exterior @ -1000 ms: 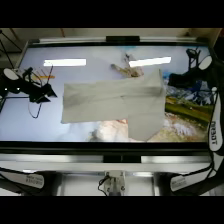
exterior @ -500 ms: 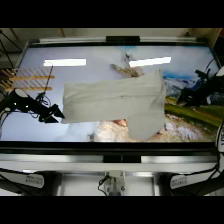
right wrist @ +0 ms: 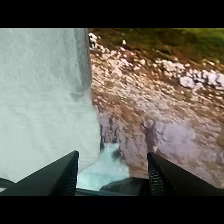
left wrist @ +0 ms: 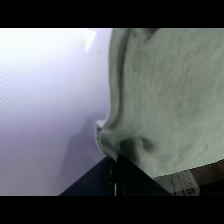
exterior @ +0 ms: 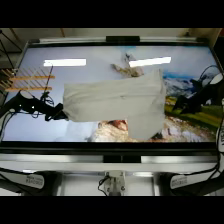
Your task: Fold the shirts.
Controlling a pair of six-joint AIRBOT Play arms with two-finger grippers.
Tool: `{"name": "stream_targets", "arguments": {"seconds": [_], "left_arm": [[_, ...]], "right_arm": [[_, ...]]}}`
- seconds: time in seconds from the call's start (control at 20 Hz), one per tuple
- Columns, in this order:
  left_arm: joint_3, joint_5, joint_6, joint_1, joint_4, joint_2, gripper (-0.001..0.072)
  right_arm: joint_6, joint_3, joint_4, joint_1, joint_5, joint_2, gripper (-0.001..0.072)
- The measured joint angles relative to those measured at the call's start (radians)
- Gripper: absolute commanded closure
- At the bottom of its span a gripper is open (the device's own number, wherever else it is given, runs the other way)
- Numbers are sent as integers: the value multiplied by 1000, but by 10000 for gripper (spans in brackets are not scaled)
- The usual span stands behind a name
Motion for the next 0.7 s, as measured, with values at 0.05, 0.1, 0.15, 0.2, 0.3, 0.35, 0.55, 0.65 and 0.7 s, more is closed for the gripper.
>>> {"name": "stream_targets", "arguments": {"seconds": [0.05, 0.1, 0.15, 0.2, 0.3, 0.35, 0.55, 0.65, 0.7], "left_arm": [[0, -8, 2, -1, -5, 8, 673], [0, -12, 4, -2, -8, 16, 673], [0, -13, 8, -3, -8, 25, 673], [0, -19, 9, -3, -11, 36, 673], [0, -20, 11, -4, -13, 52, 673], [0, -22, 11, -5, -14, 59, 673], [0, -27, 12, -10, -14, 74, 675], [6, -29, 16, -11, -15, 93, 676], [17, -29, 21, -12, -14, 111, 676]], "right_arm": [[-10, -45, 24, -1, -38, 0, 153], [-20, -84, 50, -1, -80, 0, 154], [-32, -121, 80, -1, -124, 0, 154], [-43, -149, 104, 0, -161, -2, 154], [-64, -185, 146, 8, -224, -9, 155], [-74, -196, 167, 16, -239, -13, 177], [-105, -217, 203, 68, -347, -28, 634], [-112, -217, 198, 89, -386, -14, 634], [-116, -209, 179, 92, -404, 4, 634]]}}
